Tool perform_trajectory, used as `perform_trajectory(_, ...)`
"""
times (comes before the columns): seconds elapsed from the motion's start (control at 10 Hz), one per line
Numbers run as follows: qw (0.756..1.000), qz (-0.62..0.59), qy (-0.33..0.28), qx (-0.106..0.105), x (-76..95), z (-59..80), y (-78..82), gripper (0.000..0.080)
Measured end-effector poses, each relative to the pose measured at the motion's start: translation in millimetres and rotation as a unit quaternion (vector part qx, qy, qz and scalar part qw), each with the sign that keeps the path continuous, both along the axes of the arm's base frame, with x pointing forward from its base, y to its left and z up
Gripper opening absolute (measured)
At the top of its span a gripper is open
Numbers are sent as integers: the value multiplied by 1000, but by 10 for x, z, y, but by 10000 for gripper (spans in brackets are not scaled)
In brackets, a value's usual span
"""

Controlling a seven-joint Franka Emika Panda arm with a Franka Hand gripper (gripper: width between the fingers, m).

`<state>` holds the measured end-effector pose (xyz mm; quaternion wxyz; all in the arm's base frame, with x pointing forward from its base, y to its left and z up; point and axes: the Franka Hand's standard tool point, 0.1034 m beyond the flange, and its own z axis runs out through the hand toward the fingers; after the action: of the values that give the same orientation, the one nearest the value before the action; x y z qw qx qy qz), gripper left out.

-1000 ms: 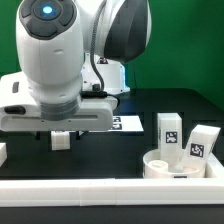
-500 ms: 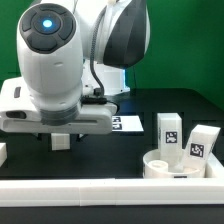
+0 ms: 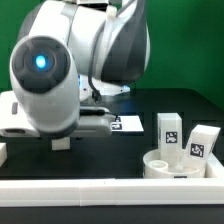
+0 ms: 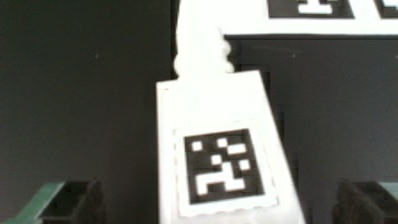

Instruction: Assemble stool

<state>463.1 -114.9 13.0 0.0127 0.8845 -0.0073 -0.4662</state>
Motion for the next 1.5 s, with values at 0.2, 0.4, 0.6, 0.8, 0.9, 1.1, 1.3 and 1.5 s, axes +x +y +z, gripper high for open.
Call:
perform_trajectory(0.2,1000,1,13,-1,5,-55,-1,649)
perform_trajectory(0.4,1000,0,14,-1,-12,-67,-4,649)
perform_trajectory(0.6,1000,-1,15,-1,-19,-70,-11,649)
perform_trajectory(0.8,1000,-1,15,-1,-26,-76,-12,526)
perform_trajectory(0.9,1000,-1,15,-1,-26,-74,-11,386)
perform_trajectory(1.1,1000,-1,15,-1,-24,-74,-12,336)
perform_trajectory(1.3,1000,-1,12,-2,3,-62,-19,336)
perform_trajectory(1.5,1000,-1,-1,1,152,148,10,336)
